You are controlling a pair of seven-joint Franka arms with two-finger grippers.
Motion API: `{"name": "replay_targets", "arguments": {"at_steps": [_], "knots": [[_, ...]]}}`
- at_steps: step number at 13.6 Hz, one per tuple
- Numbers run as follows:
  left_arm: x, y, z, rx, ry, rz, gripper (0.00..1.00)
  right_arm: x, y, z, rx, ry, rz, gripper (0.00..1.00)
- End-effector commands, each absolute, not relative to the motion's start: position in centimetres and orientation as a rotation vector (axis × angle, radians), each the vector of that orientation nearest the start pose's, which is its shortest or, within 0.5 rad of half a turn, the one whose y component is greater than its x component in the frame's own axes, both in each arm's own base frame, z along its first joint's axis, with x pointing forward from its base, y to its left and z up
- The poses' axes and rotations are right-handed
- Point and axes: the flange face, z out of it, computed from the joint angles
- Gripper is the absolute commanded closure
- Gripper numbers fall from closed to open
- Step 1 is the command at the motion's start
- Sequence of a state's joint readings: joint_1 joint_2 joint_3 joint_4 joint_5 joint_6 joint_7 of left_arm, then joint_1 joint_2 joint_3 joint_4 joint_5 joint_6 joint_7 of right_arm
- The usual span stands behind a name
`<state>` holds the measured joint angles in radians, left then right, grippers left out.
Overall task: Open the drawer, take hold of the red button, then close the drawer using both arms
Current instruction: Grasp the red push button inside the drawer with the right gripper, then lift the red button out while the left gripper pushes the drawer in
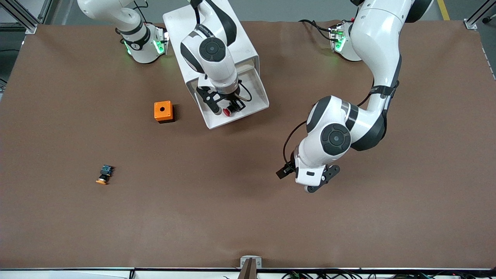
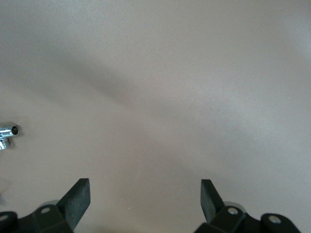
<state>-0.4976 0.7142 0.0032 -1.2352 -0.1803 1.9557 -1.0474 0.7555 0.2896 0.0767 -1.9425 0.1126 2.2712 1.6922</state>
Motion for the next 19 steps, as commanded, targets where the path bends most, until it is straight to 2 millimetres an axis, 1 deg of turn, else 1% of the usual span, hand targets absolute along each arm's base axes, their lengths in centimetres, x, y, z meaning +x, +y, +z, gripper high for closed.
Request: {"name": "replay_targets", "arguments": {"at_steps": [1, 2, 3, 5, 6, 8, 9, 10, 11, 12, 13, 14, 15, 16, 17, 18, 19], "knots": [[64.7, -36.6, 35.1, -3.111, -0.965, 0.149, 0.0, 42.1, 45.2, 35.2, -2.703, 1.406, 0.138, 0.89], [64.6, -36.7, 35.0, -3.109, -0.971, 0.154, 0.0, 42.4, 45.2, 35.9, -2.694, 1.397, 0.131, 0.89], [64.4, -37.1, 35.0, -3.113, -0.957, 0.155, 0.0, 43.2, 44.9, 36.8, -2.679, 1.394, 0.119, 0.91], [64.0, -37.8, 34.8, -3.116, -0.93, 0.154, 0.0, 45.9, 43.5, 39.9, -2.706, 1.379, 0.124, 0.91], [63.3, -38.8, 34.5, -3.116, -0.894, 0.151, 0.0, 47.4, 42.1, 41.3, -2.74, 1.359, 0.141, 0.91], [62.9, -39.4, 34.4, -3.107, -0.846, 0.117, 0.0, 50.4, 38.6, 44.2, -2.777, 1.31, 0.151, 0.91], [62.6, -39.9, 34.4, -3.089, -0.809, 0.073, 0.0, 51.8, 36.6, 45.0, -2.795, 1.269, 0.153, 0.91], [62.3, -40.4, 34.4, -3.084, -0.787, 0.055, 0.0, 53.0, 34.3, 46.2, -2.809, 1.212, 0.138, 0.91], [62.1, -40.7, 34.3, -3.083, -0.781, 0.055, 0.0, 54.2, 32.1, 46.7, -2.826, 1.161, 0.13, 0.91], [61.4, -41.6, 34.2, -3.087, -0.756, 0.056, 0.0, 55.4, 29.4, 47.1, -2.853, 1.091, 0.128, 0.91], [60.7, -42.7, 34.1, -3.094, -0.729, 0.058, 0.0, 56.7, 26.2, 47.1, -2.895, 0.992, 0.136, 0.91], [60.3, -43.3, 34.0, -3.095, -0.719, 0.06, 0.0, 58.0, 22.6, 47.1, -2.931, 0.878, 0.141, 0.91], [59.6, -44.0, 33.7, -3.092, -0.714, 0.068, 0.0, 59.2, 19.6, 46.7, -2.953, 0.796, 0.14, 0.91], [58.7, -45.1, 33.5, -3.089, -0.709, 0.072, 0.0, 60.1, 16.8, 46.5, -2.975, 0.73, 0.126, 0.91], [58.2, -45.7, 33.2, -3.088, -0.701, 0.075, 0.0, 60.8, 14.4, 46.2, -3.006, 0.664, 0.103, 0.91], [57.3, -46.6, 32.9, -3.088, -0.677, 0.082, 0.0, 61.6, 12.0, 45.5, -3.029, 0.605, 0.102, 0.91], [56.4, -47.6, 32.7, -3.091, -0.648, 0.085, 0.0, 62.5, 10.2, 44.3, -3.039, 0.545, 0.104, 0.91]]}}
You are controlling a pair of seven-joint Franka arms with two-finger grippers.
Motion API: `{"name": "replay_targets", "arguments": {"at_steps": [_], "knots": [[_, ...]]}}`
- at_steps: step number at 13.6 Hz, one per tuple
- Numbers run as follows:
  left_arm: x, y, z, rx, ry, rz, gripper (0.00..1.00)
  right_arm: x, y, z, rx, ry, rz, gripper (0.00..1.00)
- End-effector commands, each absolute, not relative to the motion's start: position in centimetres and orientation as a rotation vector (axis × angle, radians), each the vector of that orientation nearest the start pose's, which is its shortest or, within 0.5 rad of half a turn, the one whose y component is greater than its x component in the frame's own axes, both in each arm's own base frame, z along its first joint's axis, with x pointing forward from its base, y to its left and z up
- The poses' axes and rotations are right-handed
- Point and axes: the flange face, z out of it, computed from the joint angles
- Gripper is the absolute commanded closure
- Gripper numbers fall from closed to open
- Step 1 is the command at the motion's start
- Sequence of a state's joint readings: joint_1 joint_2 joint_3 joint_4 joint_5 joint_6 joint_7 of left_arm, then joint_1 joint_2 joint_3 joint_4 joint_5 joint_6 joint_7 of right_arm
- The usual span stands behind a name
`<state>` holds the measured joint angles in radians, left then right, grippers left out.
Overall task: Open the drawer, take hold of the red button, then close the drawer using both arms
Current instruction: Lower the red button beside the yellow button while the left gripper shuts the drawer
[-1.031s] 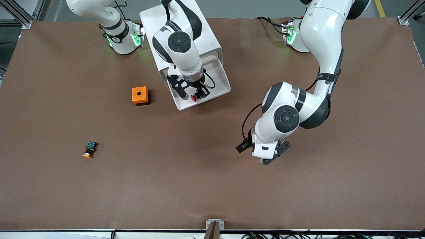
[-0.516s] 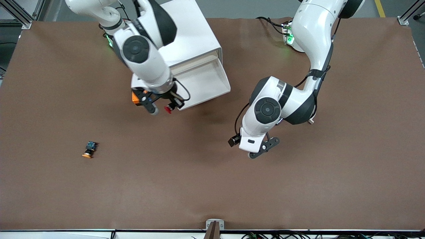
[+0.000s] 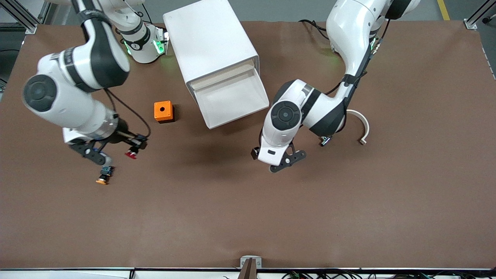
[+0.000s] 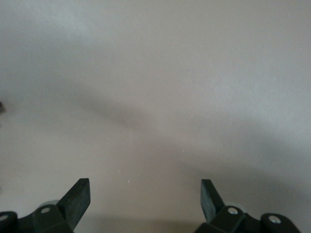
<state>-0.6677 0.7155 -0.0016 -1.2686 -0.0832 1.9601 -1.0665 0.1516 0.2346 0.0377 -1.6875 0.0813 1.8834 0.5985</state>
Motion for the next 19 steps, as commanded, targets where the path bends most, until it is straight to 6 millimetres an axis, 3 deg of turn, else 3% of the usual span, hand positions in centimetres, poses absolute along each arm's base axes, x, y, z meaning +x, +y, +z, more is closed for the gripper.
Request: {"name": "replay_targets", "arguments": {"at_steps": [1, 8, 10, 12, 19], "knots": [[55.6, -48.5, 32.6, -3.092, -0.631, 0.088, 0.0, 63.2, 8.8, 42.8, -3.047, 0.497, 0.114, 0.91], [51.3, -52.5, 31.4, -3.102, -0.531, 0.112, 0.0, 66.8, -0.1, 30.1, -3.107, 0.259, 0.117, 0.9], [50.1, -53.4, 31.1, -3.105, -0.508, 0.135, 0.0, 67.3, -1.2, 26.5, -3.116, 0.263, 0.106, 0.9], [49.2, -54.3, 31.1, -3.105, -0.536, 0.153, 0.0, 67.4, -1.7, 24.3, -3.114, 0.272, 0.101, 0.9], [45.7, -57.0, 30.9, -3.113, -0.6, 0.325, 0.0, 66.5, -1.9, 19.7, -3.108, 0.276, 0.18, 0.86]]}}
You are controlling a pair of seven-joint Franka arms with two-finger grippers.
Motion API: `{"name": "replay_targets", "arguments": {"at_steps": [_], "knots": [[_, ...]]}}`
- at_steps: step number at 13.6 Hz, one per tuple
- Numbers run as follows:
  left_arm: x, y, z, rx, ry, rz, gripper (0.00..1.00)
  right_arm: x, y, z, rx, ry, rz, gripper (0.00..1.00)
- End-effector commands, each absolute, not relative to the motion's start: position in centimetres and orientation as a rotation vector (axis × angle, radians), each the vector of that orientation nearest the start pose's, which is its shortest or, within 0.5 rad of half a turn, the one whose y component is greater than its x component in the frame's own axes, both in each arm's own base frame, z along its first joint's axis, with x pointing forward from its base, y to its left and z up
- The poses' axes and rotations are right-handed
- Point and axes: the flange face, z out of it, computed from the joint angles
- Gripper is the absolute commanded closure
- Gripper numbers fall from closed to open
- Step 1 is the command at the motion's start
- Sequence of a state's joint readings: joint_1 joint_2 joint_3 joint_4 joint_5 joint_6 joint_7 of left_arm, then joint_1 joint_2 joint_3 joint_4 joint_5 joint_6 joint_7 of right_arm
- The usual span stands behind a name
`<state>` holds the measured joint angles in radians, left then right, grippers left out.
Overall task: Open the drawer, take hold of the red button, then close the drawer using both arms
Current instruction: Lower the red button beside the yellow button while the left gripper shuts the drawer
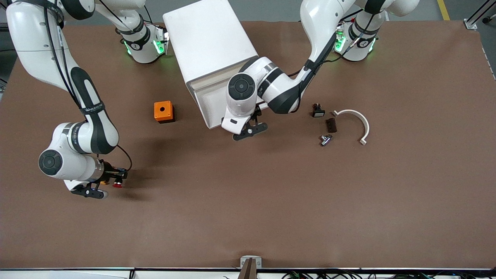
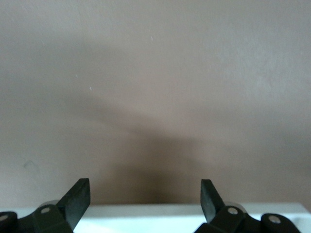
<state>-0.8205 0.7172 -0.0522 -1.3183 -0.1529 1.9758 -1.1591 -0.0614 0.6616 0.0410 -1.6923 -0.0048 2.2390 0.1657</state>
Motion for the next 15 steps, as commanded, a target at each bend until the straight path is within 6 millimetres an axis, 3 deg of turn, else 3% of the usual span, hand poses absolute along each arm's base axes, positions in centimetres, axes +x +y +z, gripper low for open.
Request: {"name": "replay_targets", "arguments": {"at_steps": [1, 2, 4, 6, 9, 15], "knots": [[45.4, -57.1, 30.8, -3.111, -0.616, 0.347, 0.0, 66.4, -2.3, 19.2, -3.106, 0.288, 0.184, 0.85], [45.1, -57.2, 30.5, -3.107, -0.621, 0.374, 0.0, 66.4, -2.4, 19.0, -3.104, 0.292, 0.187, 0.82], [43.8, -57.7, 30.0, -3.091, -0.617, 0.458, 0.0, 66.3, -2.3, 18.6, -3.104, 0.29, 0.196, 0.61], [43.1, -58.0, 29.9, -3.078, -0.644, 0.56, 0.0, 66.5, -2.3, 18.8, -3.105, 0.289, 0.189, 0.0], [42.1, -58.6, 29.4, -3.065, -0.677, 0.677, 0.0, 67.0, -1.8, 20.7, -3.112, 0.269, 0.142, 0.0], [41.0, -59.3, 28.5, -3.023, -0.752, 0.882, 0.0, 67.2, -2.0, 31.6, -3.13, 0.165, -0.068, 0.0]]}}
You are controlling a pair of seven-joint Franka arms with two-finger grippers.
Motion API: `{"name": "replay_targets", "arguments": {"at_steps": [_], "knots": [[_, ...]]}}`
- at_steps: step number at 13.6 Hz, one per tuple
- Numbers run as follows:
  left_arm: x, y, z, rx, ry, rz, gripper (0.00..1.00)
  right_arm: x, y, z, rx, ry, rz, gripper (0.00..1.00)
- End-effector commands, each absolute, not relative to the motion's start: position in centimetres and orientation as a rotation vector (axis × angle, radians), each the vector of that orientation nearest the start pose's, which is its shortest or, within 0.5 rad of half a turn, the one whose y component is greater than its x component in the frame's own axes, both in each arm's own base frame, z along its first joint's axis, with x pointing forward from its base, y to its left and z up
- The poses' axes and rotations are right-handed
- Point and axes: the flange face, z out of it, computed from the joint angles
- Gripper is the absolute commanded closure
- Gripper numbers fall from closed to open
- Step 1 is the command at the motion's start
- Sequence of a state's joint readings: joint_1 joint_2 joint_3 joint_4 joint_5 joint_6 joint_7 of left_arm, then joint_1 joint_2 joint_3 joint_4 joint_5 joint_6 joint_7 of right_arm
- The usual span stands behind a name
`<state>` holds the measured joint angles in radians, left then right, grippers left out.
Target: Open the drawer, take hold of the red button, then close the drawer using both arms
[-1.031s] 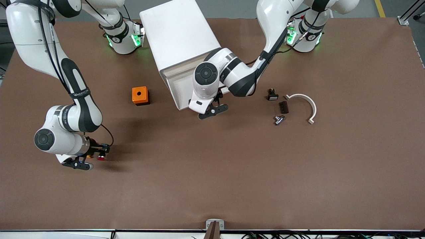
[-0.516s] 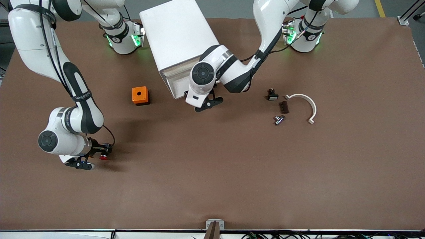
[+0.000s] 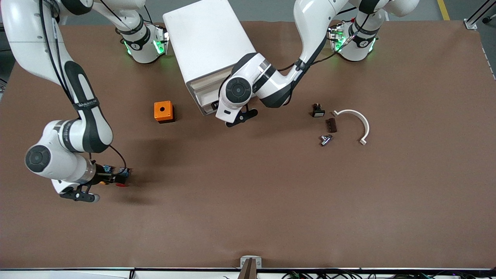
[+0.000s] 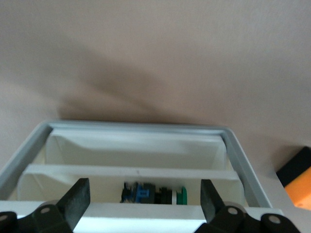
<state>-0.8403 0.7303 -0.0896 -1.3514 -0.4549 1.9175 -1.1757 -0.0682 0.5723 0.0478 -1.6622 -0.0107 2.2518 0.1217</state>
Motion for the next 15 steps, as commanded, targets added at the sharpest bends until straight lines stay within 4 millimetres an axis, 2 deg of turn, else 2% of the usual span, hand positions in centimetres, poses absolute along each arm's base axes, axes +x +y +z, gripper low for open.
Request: {"name": "replay_targets", "arguments": {"at_steps": [1, 4, 9, 12, 15], "knots": [[40.8, -59.3, 28.1, -3.005, -0.762, 0.924, 0.0, 66.6, -2.0, 33.8, -3.134, 0.133, -0.09, 0.0], [40.2, -59.4, 27.8, -2.961, -0.78, 1.028, 0.0, 64.7, -3.1, 39.3, -3.146, 0.067, -0.119, 0.0], [40.1, -59.1, 27.6, -2.927, -0.78, 1.087, 0.0, 61.4, -2.3, 47.8, -3.156, 0.067, -0.105, 0.0], [41.2, -58.5, 28.4, -2.946, -0.79, 1.058, 0.0, 59.6, -2.2, 51.7, -3.155, 0.082, -0.114, 0.0], [44.1, -56.5, 29.7, -2.972, -0.84, 0.996, 0.0, 57.9, -1.8, 56.2, -3.159, 0.058, -0.148, 0.0]]}}
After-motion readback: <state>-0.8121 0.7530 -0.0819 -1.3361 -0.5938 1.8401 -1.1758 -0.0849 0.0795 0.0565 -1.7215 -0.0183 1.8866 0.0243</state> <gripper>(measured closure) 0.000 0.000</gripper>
